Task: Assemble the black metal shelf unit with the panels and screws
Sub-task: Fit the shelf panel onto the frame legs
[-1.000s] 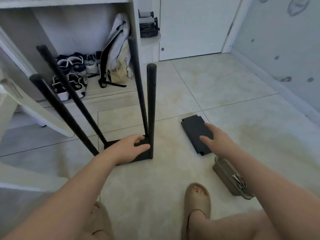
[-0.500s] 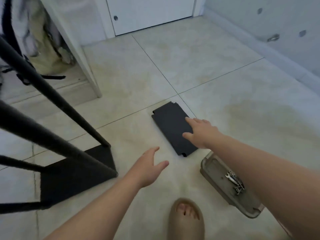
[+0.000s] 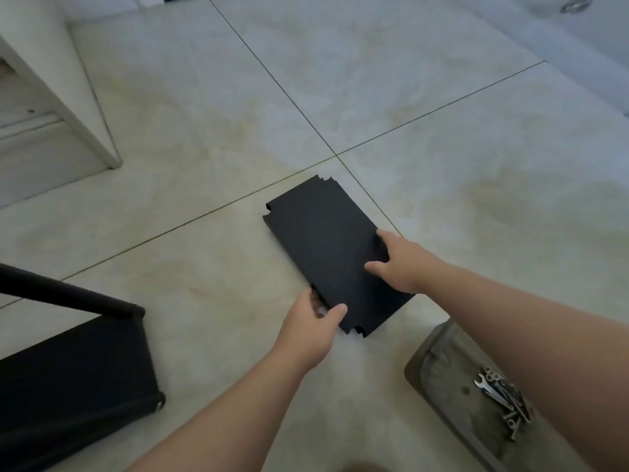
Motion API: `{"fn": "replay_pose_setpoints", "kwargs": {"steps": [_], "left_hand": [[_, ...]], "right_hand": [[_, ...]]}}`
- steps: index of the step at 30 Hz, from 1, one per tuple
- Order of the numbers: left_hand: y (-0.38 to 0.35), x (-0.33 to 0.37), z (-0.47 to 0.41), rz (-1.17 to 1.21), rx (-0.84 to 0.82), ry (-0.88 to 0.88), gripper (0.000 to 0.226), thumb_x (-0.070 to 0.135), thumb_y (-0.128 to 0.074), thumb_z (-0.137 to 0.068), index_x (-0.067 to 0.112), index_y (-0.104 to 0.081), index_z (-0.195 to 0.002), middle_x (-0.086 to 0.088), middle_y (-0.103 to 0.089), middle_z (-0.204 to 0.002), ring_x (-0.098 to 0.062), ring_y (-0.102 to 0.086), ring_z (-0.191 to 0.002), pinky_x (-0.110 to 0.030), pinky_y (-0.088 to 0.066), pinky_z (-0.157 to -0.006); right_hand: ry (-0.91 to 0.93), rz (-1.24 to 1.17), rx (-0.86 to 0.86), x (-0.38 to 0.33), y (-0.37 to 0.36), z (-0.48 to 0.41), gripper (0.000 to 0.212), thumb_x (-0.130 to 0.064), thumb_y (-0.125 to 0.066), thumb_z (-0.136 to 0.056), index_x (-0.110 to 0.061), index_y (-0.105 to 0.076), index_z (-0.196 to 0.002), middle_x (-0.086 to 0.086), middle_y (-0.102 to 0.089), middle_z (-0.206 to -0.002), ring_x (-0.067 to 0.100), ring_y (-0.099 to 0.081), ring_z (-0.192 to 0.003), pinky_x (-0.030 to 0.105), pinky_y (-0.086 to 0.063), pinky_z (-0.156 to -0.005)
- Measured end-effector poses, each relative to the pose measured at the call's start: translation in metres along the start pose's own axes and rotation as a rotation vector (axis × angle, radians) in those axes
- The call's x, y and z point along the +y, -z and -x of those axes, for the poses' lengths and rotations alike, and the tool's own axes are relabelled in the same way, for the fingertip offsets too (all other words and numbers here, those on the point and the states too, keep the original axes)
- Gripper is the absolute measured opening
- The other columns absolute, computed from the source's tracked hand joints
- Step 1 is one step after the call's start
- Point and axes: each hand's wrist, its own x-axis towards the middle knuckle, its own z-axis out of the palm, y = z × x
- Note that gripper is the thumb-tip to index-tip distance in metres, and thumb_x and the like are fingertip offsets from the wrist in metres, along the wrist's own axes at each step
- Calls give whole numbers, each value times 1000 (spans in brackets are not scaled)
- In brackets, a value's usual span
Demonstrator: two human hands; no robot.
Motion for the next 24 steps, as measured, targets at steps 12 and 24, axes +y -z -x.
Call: {"fn": "replay_pose_setpoints", "kwargs": {"steps": [12, 24], "left_hand": [[62, 94, 111, 46, 151, -152, 40, 10, -70, -87, 25, -54, -121, 8, -69, -100, -7, -70, -84, -12, -49, -57], [152, 276, 435, -136, 324, -739, 51, 10, -68, -89, 22, -56, -137, 9, -66, -98, -15, -69, -89, -32, -55, -79]], "right_hand": [[-44, -779, 255, -22, 68, 115, 49, -28, -66, -94, -19, -53, -141, -4, -65, -106, 23, -65, -100, 39, -53, -83], [408, -909, 411, -108, 253, 441, 14, -17, -58, -100, -18, -70, -94, 4, -69, -97, 26, -66, -79, 28, -56, -60]]}}
